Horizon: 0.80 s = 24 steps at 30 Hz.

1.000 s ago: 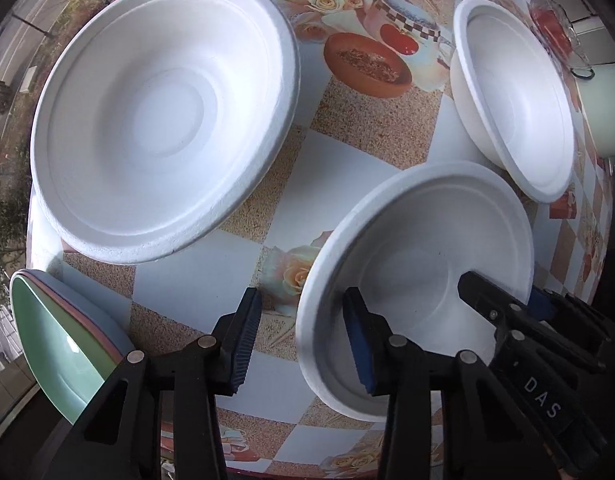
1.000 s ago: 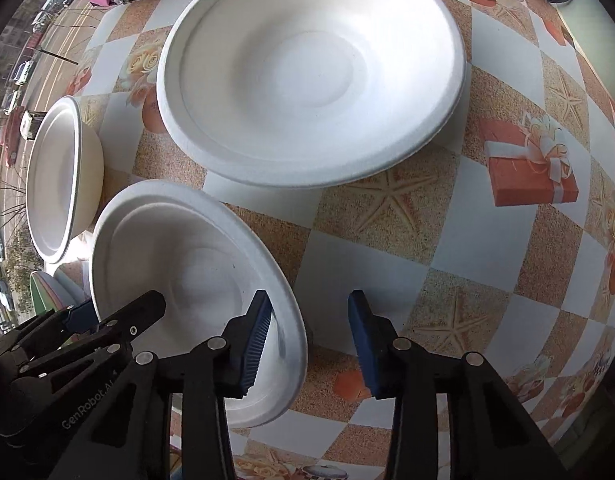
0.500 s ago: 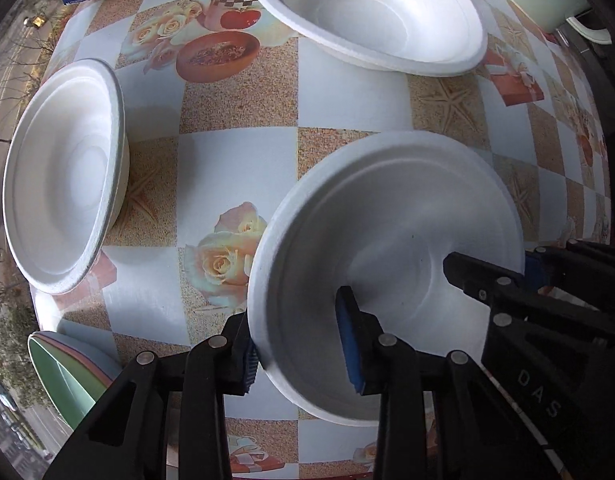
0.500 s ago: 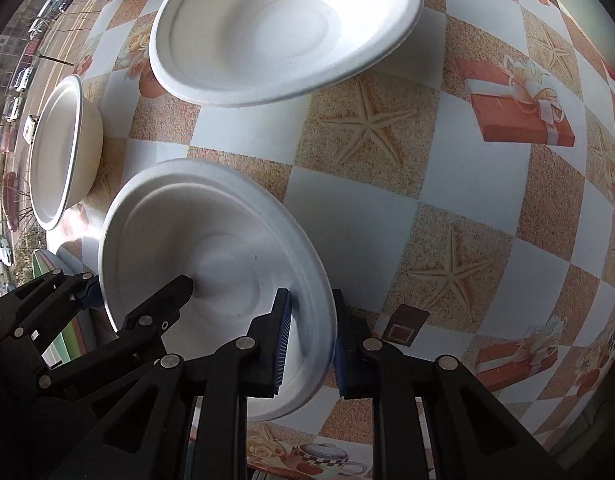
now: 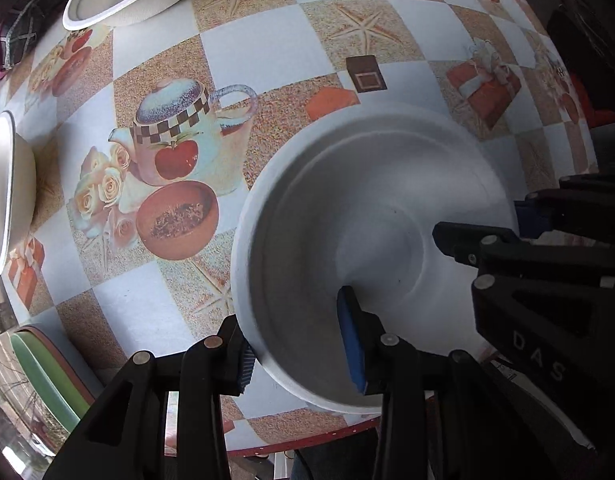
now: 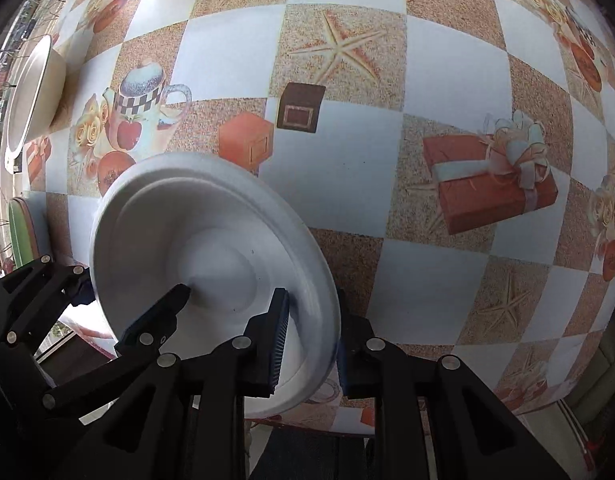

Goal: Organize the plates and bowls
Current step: 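Carry the bowl with both grippers, lower it onto the table, open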

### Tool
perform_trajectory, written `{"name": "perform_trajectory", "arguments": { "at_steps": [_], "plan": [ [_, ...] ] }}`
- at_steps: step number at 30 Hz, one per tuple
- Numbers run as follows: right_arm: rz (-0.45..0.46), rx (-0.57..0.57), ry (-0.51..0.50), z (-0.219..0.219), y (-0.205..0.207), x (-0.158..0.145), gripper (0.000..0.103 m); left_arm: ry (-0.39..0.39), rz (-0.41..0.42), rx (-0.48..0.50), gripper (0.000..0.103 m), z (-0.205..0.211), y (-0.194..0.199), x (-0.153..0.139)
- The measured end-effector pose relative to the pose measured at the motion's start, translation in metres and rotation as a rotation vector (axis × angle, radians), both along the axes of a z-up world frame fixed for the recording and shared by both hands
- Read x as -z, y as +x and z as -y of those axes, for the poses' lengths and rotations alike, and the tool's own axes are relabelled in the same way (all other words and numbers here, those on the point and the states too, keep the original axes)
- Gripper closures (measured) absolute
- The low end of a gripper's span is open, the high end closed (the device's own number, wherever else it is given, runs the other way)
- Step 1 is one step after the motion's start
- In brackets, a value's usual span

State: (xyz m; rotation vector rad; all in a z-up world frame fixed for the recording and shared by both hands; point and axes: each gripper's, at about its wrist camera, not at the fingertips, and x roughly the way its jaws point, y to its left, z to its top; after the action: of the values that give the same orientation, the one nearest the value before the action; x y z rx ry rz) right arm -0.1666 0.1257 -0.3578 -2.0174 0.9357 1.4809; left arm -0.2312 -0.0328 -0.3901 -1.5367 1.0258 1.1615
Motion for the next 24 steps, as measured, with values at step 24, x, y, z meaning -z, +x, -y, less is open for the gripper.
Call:
{"name": "perform_trajectory", "arguments": {
  "at_steps": [24],
  "plan": [
    [0.024, 0.011, -0.009, 0.019, 0.074, -0.023, 0.079, 0.010, -0.032, 0.151, 0.035, -0.017, 0.040, -0.008]
  ]
}}
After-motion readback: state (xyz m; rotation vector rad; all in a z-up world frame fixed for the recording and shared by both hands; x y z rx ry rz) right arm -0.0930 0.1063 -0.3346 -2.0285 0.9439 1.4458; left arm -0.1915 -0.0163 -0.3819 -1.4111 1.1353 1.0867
